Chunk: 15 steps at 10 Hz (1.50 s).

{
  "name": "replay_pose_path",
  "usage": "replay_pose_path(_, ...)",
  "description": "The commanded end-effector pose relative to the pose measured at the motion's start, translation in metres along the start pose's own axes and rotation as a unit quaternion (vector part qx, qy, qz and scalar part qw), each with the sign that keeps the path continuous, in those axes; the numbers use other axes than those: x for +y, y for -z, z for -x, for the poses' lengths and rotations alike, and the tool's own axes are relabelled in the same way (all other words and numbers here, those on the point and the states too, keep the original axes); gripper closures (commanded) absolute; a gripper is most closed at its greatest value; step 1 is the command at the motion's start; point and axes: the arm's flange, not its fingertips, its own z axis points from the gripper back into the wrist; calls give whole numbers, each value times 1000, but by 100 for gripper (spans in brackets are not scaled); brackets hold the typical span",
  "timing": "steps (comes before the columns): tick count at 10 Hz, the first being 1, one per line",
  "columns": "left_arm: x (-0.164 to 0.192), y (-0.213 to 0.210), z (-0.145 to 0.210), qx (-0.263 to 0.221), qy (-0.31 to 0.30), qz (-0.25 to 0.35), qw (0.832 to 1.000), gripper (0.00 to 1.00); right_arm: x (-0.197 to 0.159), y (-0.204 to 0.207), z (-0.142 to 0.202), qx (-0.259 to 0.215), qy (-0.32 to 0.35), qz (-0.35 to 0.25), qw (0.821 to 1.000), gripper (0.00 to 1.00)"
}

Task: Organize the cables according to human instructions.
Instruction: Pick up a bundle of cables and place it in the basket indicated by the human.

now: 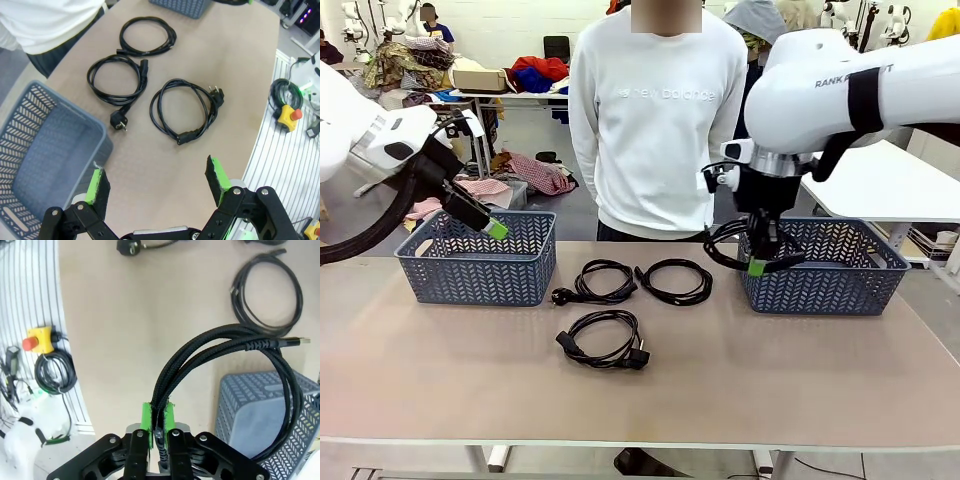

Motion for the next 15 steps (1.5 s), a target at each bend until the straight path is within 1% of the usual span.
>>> replay_pose_path(1, 2, 0, 1, -11, 5, 10, 1000, 0, -11, -11, 16, 8, -20, 6, 1000, 100)
replay_pose_path(2, 2, 0, 1, -11, 5, 10, 1000, 0, -15, -12, 17, 11, -19, 6, 1000, 100)
replay_pose_path(3, 2, 0, 1, -11, 5, 10, 1000, 0, -7, -3, 11, 3, -3, 3, 1000, 100)
replay_pose_path(9, 2, 0, 1, -11, 5, 10, 1000, 0, -7, -3, 11, 3, -3, 3, 1000, 100)
replay_pose_path(10, 2, 0, 1, -11, 5, 10, 1000, 0, -8, -3, 11, 5, -7, 3, 1000, 89)
replay_pose_path(12, 2, 0, 1, -11, 5, 10, 1000, 0, -32, 1, 36, 17, 8, 18, 1000, 89)
replay_pose_path(15, 2, 0, 1, -11, 5, 10, 1000, 0, -53, 5, 79, 28, -2, 20, 999, 89)
